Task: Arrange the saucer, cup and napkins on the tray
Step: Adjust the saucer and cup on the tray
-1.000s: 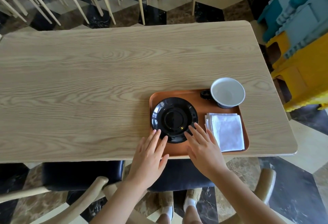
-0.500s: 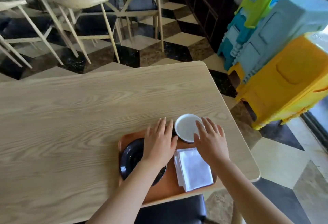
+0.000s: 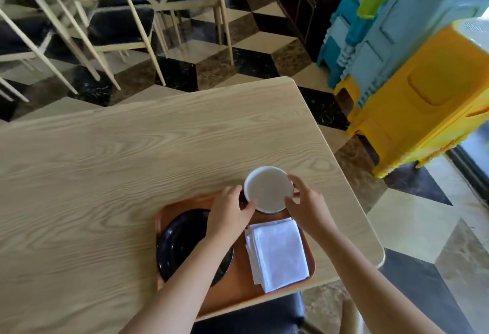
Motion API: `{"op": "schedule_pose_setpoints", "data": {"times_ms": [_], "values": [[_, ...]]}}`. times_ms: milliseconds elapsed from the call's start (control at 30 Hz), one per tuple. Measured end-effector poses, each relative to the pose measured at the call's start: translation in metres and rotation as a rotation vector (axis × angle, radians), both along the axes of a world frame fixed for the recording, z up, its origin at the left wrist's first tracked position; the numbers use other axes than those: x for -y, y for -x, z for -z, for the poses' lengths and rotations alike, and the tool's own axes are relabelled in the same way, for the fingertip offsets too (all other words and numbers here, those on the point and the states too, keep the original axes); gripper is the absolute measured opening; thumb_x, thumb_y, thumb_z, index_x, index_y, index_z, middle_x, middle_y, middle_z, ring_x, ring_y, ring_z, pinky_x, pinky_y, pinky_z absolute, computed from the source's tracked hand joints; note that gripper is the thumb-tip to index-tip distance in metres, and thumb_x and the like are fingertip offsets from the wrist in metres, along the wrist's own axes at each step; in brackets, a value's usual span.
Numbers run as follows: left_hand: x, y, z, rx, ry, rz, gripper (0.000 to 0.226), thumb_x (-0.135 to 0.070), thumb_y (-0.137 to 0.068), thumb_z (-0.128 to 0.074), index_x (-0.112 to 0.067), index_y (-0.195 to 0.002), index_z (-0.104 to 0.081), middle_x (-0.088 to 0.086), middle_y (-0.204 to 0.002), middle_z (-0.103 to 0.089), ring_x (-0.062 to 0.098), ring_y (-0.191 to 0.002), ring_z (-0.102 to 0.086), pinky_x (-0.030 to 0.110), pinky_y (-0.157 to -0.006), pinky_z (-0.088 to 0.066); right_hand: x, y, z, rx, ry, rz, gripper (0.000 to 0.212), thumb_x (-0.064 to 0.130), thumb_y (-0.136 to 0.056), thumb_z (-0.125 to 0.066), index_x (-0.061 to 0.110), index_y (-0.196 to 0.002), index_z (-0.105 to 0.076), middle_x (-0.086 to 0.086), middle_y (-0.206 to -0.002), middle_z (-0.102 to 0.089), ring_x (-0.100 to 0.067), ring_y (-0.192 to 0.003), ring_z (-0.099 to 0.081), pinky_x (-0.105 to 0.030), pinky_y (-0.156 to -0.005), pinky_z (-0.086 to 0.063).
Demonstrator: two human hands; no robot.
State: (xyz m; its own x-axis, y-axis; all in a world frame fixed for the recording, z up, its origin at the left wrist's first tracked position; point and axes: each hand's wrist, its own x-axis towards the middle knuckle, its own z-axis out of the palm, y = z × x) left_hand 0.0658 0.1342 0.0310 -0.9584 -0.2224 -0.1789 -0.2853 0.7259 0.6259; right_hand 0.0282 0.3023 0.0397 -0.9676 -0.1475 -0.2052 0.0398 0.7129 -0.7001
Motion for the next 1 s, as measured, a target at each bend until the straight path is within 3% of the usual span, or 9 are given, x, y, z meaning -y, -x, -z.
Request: {"op": "schedule_pose_setpoints", "data": {"times_ms": [100,233,300,367,467,600,867,933,1000], "values": [[0.002,0.003,-0.004,0.051,-0.181,-0.091,0.037,-0.024,-0.084,-0.063,-0.004,-0.116,-0.059,0.011,-0.120,-0.060,0.023,-0.113,-0.051,0.020,-0.080,-0.032,0.001,0.001,0.003,0.034,0.070,0.064,0.048,0.005,-0.080,-0.055,0.019,-0.126,-0.048,-0.010,-0.112,-0.066,-0.021,-0.099,-0.063,-0.026,-0.075,-0.046],[0.008,0.000,-0.005,0.097,-0.336,-0.173,0.041,-0.023,-0.084,-0.064,-0.007,-0.122,-0.058,0.010,-0.125,-0.061,0.025,-0.116,-0.053,0.026,-0.091,-0.038,0.003,0.001,0.001,0.059,0.158,0.104,0.048,0.002,-0.080,-0.052,0.021,-0.124,-0.050,-0.008,-0.112,-0.065,-0.017,-0.099,-0.062,-0.038,-0.080,-0.054],[0.013,-0.002,-0.007,0.111,-0.409,-0.218,0.032,-0.021,-0.082,-0.067,-0.009,-0.112,-0.065,0.008,-0.101,-0.069,0.030,-0.102,-0.059,0.037,-0.088,-0.045,0.005,0.001,0.002,0.077,0.187,0.101,0.049,0.000,-0.080,-0.051,0.022,-0.124,-0.051,-0.005,-0.111,-0.064,-0.013,-0.094,-0.060,-0.035,-0.080,-0.053],[0.020,-0.004,-0.007,0.120,-0.454,-0.212,0.015,-0.020,-0.081,-0.067,-0.018,-0.096,-0.069,0.001,-0.074,-0.060,0.023,-0.080,-0.057,0.037,-0.078,-0.046,0.007,0.000,0.003,0.109,0.238,0.109,0.049,-0.001,-0.079,-0.051,0.023,-0.122,-0.053,-0.002,-0.106,-0.063,-0.014,-0.094,-0.061,-0.041,-0.083,-0.054],[0.030,-0.006,-0.010,0.146,-0.452,-0.173,0.012,-0.022,-0.080,-0.066,-0.026,-0.072,-0.059,0.005,-0.071,-0.046,0.017,-0.067,-0.038,0.031,-0.065,-0.031,0.011,-0.003,0.005,0.151,0.283,0.107,0.049,-0.002,-0.077,-0.050,0.022,-0.119,-0.056,0.001,-0.101,-0.063,-0.018,-0.095,-0.063,-0.045,-0.084,-0.055],[0.036,-0.010,-0.012,0.154,-0.429,-0.180,0.032,-0.019,-0.081,-0.066,-0.037,-0.056,-0.054,0.001,-0.079,-0.053,0.014,-0.074,-0.045,0.032,-0.070,-0.038,0.015,-0.008,0.004,0.153,0.310,0.102,0.051,-0.003,-0.077,-0.049,0.023,-0.120,-0.056,0.000,-0.099,-0.065,-0.017,-0.094,-0.063,-0.041,-0.082,-0.056],[0.035,-0.018,-0.008,0.139,-0.420,-0.170,0.008,-0.020,-0.083,-0.063,-0.024,-0.083,-0.070,-0.001,-0.070,-0.059,0.016,-0.065,-0.049,0.027,-0.068,-0.041,0.014,-0.013,0.002,0.145,0.313,0.090,0.051,-0.004,-0.077,-0.050,0.024,-0.119,-0.057,0.005,-0.095,-0.064,-0.012,-0.090,-0.062,-0.028,-0.077,-0.054],[0.035,-0.018,-0.005,0.159,-0.385,-0.161,0.024,-0.025,-0.083,-0.063,-0.016,-0.104,-0.070,0.006,-0.093,-0.071,0.026,-0.085,-0.062,0.032,-0.079,-0.048,0.012,-0.013,0.001,0.132,0.309,0.086,0.050,-0.004,-0.077,-0.051,0.023,-0.119,-0.057,0.005,-0.095,-0.064,-0.013,-0.089,-0.062,-0.029,-0.078,-0.054],[0.034,-0.018,-0.004,0.170,-0.349,-0.164,0.036,-0.027,-0.083,-0.064,-0.015,-0.117,-0.064,0.013,-0.114,-0.067,0.030,-0.107,-0.059,0.040,-0.091,-0.048,0.010,-0.013,0.001,0.120,0.313,0.086,0.050,-0.004,-0.076,-0.051,0.022,-0.119,-0.057,0.006,-0.095,-0.063,-0.016,-0.092,-0.063,-0.034,-0.079,-0.055]]}}
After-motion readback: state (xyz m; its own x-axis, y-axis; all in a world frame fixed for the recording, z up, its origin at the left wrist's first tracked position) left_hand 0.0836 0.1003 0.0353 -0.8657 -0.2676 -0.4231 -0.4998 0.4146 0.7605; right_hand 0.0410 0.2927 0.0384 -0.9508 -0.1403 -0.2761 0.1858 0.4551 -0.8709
